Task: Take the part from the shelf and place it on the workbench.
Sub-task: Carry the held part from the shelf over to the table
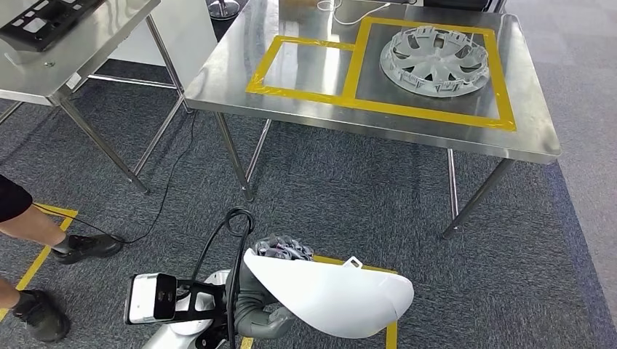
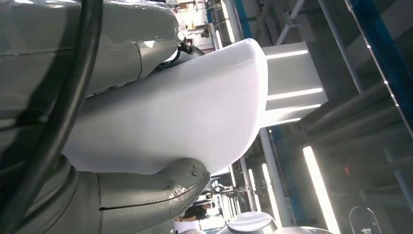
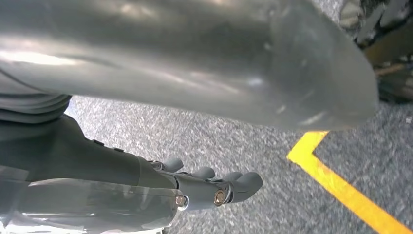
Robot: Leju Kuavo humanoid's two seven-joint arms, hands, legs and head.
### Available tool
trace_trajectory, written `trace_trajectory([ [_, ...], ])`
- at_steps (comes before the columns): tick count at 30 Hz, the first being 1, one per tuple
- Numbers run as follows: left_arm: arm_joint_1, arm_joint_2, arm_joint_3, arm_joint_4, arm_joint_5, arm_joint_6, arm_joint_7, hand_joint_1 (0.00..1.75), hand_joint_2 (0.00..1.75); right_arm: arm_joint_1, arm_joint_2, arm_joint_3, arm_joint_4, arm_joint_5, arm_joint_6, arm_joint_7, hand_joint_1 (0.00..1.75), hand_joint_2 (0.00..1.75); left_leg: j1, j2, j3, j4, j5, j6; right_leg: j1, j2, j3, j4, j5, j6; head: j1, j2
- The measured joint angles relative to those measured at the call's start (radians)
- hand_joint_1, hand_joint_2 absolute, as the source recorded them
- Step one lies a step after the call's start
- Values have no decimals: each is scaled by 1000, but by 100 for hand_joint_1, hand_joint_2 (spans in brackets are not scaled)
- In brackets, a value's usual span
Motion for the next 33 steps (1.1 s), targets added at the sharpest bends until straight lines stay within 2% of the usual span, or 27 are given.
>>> trace_trajectory([
  [1,1,0,0,0,0,0,0,175,175,0,0,-2,0,-3,0,-1,0,0,4,2,-31,67,-30,-5,0,2,0,0,-1,-1,0,0],
  [2,2,1,0,0,0,0,0,175,175,0,0,-5,0,-6,1,-2,0,0,7,3,-57,119,-47,-8,0,5,0,1,-1,-2,0,0],
  [3,3,1,0,0,-1,0,0,175,175,0,0,-9,0,-8,1,-2,0,0,11,4,-67,140,-46,-10,0,10,0,1,-1,-1,0,0],
  [4,4,2,0,0,-1,0,0,175,175,0,0,-12,0,-10,1,-3,0,0,13,4,-59,122,-25,-11,0,16,1,2,-2,0,0,0],
  [5,4,2,0,0,-2,0,0,175,175,-1,0,-14,0,-11,1,-4,0,0,15,1,-31,66,10,-9,-1,24,4,2,-3,1,0,0],
  [7,4,2,0,0,-2,0,0,175,175,-3,2,-16,0,-12,2,-6,0,0,16,-22,37,-72,67,-1,-2,40,6,4,-5,7,1,0],
  [8,5,2,0,-1,-2,0,0,175,175,-4,3,-16,0,-13,2,-8,0,0,14,-32,60,-117,80,3,-2,47,4,4,-5,13,1,0],
  [9,5,2,0,-1,-2,0,0,175,175,-4,4,-16,0,-14,2,-8,0,0,12,-37,69,-136,80,6,-4,53,2,3,-3,19,1,0],
  [11,5,2,0,-2,-3,1,0,175,175,-3,4,-16,0,-16,1,-9,0,0,10,-26,73,-145,81,15,-6,66,0,-3,0,34,1,0],
  [12,5,1,0,-2,-3,1,-1,175,175,-2,4,-17,0,-17,1,-9,0,0,12,-18,77,-154,85,22,-7,63,0,-1,-2,40,1,0],
  [14,5,-1,0,-4,-3,0,-1,175,175,-3,4,-17,0,-18,1,-10,0,0,15,1,87,-172,93,37,-5,40,-22,48,-34,44,4,0],
  [16,6,-1,0,-5,-3,1,-1,175,175,-4,4,-17,0,-18,1,-11,0,0,11,20,90,-176,93,46,-4,17,-84,169,-94,45,6,0],
  [17,7,-1,0,-5,-4,1,-1,175,175,-4,3,-17,0,-19,1,-11,0,0,8,30,89,-176,92,47,-4,14,-115,227,-114,47,6,0],
  [18,9,-1,0,-5,-4,1,-1,175,175,-3,3,-17,0,-19,1,-11,0,0,6,39,90,-175,90,48,-4,13,-134,259,-118,49,6,0],
  [19,9,-1,0,-5,-4,1,-1,175,175,-2,3,-18,0,-20,1,-12,0,0,4,48,91,-174,88,47,-4,10,-134,255,-103,49,6,0],
  [20,9,-1,0,-5,-4,1,-1,175,175,-1,2,-19,0,-20,1,-12,0,0,4,56,92,-171,85,46,-4,3,-113,210,-71,49,6,0],
  [22,9,-1,0,-5,-4,1,-1,175,175,-1,1,-20,0,-21,1,-12,0,0,1,70,95,-162,75,39,0,-34,-46,76,-8,42,6,0],
  [23,9,-1,0,-5,-4,1,-1,175,175,-3,1,-20,0,-21,1,-12,0,0,-2,77,96,-157,71,34,4,-50,-24,30,9,37,6,0],
  [24,9,-1,0,-5,-4,1,-1,175,175,-4,1,-20,-1,-22,1,-12,0,0,-4,84,96,-154,67,28,7,-59,-15,8,14,32,5,0],
  [25,9,-1,0,-5,-5,1,-1,175,175,-4,1,-21,-1,-22,1,-13,0,0,-6,91,97,-153,64,23,10,-55,-17,8,12,28,5,0],
  [27,9,-1,0,-5,-5,0,-1,175,175,-4,0,-21,-1,-18,1,-12,0,0,-5,99,100,-149,57,13,6,-35,-17,3,16,19,5,0],
  [29,8,0,1,-7,-5,0,-1,175,175,-5,0,-20,-1,-6,-1,-9,0,0,-1,70,84,-101,22,0,0,-20,-14,-2,20,8,2,0],
  [31,9,1,1,-8,-5,0,-1,175,175,-5,0,-18,-1,7,-5,-5,0,0,5,30,29,19,-44,-9,-1,-9,-15,-3,21,1,0,0],
  [32,10,2,1,-8,-5,0,-1,175,175,-4,0,-17,-1,10,-6,-4,0,0,7,23,-3,85,-71,-12,-1,-4,-16,-2,20,0,0,0],
  [33,10,4,1,-8,-5,1,-1,175,175,-4,0,-17,-1,11,-7,-4,0,0,9,20,-25,127,-80,-14,0,2,-17,-1,20,0,0,0],
])
